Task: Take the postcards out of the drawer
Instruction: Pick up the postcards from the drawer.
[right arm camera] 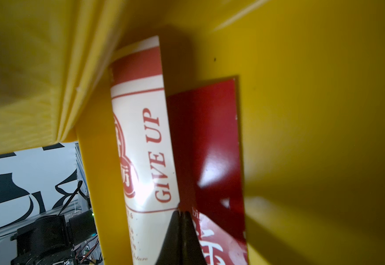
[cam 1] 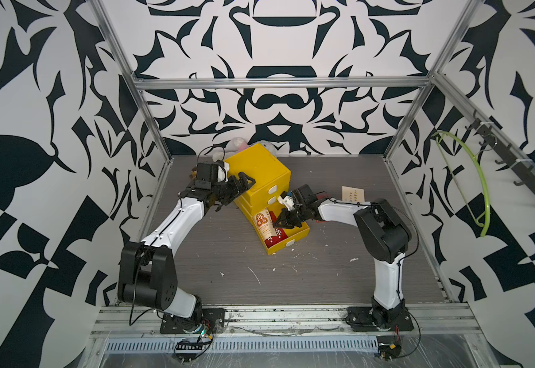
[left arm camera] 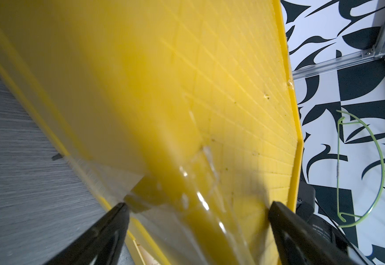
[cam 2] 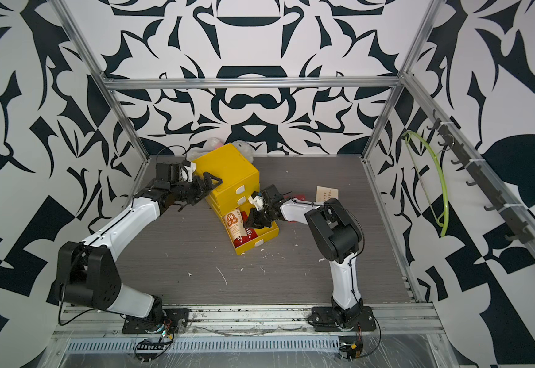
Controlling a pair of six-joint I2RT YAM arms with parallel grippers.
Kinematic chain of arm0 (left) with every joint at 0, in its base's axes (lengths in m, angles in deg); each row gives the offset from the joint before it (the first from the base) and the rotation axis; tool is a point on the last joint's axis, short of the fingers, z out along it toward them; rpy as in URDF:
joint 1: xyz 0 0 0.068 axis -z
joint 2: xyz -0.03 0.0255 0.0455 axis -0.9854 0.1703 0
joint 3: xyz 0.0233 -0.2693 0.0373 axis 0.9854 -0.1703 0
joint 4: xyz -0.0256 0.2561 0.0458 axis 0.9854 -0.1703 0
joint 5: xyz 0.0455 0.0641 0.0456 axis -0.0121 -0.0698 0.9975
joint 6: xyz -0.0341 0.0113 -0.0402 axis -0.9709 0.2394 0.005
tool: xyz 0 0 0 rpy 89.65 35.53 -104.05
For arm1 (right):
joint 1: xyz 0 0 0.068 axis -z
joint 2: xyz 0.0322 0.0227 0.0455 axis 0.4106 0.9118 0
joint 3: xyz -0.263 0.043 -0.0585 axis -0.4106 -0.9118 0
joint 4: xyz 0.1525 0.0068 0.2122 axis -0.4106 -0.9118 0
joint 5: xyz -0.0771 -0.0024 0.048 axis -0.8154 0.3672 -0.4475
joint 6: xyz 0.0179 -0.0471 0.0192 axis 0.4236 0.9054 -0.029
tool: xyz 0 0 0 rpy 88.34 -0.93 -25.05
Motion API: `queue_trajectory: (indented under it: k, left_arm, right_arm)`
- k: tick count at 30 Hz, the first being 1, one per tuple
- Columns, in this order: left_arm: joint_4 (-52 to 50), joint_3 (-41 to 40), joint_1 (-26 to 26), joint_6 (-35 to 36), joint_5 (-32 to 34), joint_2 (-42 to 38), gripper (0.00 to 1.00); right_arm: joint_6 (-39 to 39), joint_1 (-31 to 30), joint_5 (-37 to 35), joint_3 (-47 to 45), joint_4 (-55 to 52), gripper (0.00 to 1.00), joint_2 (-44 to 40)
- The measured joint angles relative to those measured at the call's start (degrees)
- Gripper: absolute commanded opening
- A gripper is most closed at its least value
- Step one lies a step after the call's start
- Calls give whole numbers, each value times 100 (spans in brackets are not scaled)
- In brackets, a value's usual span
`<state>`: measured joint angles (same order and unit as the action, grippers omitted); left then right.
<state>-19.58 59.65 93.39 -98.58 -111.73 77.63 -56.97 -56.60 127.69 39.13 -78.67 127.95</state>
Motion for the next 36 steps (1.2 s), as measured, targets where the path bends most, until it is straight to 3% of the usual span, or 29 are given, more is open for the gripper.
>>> queue_trajectory:
  k: [19,28,36]
  left_arm:
    - [-4,0,0,2,-2,-4,100]
    - [-4,0,0,2,-4,-4,100]
    - [-7,0,0,2,-9,-4,100]
  right_arm:
    - [181,203,-210,-195,-516,0,-1016]
    - [195,278,-310,-238,-678,1,-1043]
    - [332,-28,-1099,-83,-785,37,-879]
